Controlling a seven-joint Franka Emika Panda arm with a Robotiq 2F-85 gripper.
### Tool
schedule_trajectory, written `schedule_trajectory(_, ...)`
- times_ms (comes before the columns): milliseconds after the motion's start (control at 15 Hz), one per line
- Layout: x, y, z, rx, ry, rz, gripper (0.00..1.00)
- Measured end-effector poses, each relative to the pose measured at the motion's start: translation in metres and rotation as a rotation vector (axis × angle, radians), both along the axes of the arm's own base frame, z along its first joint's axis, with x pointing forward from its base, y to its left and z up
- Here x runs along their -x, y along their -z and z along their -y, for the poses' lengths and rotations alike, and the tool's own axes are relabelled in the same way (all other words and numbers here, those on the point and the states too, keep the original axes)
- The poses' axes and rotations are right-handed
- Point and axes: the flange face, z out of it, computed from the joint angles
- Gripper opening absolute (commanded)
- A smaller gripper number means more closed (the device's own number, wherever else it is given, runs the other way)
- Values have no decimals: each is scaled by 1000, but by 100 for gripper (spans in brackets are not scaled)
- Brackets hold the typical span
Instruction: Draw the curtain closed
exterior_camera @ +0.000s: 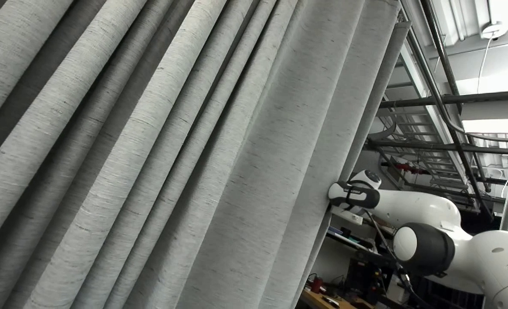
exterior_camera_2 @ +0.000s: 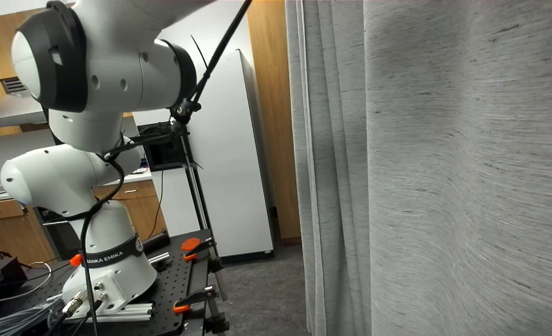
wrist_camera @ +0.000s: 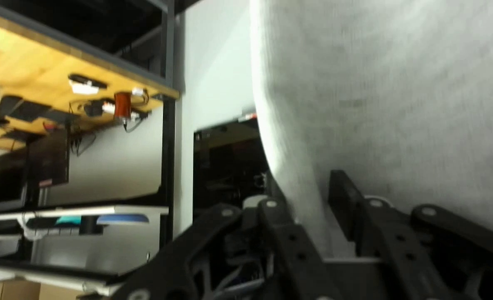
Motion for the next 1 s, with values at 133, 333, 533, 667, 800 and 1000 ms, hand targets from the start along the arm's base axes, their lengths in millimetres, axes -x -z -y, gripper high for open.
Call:
schedule_trajectory(133,-4,36,7,-99,6,-98,80)
schedule_trajectory(333,-1,62,11,-199,19,-212,100)
schedule_trajectory(533,3,69,11,-257,26,-273,100)
schedule_trajectory(667,4,68,8,-281,26,-296,100)
schedule_trajectory(800,4,64,4,-295,20,-316,100)
schedule_trajectory(1000,0,52,-6,-282,-10,-340,100)
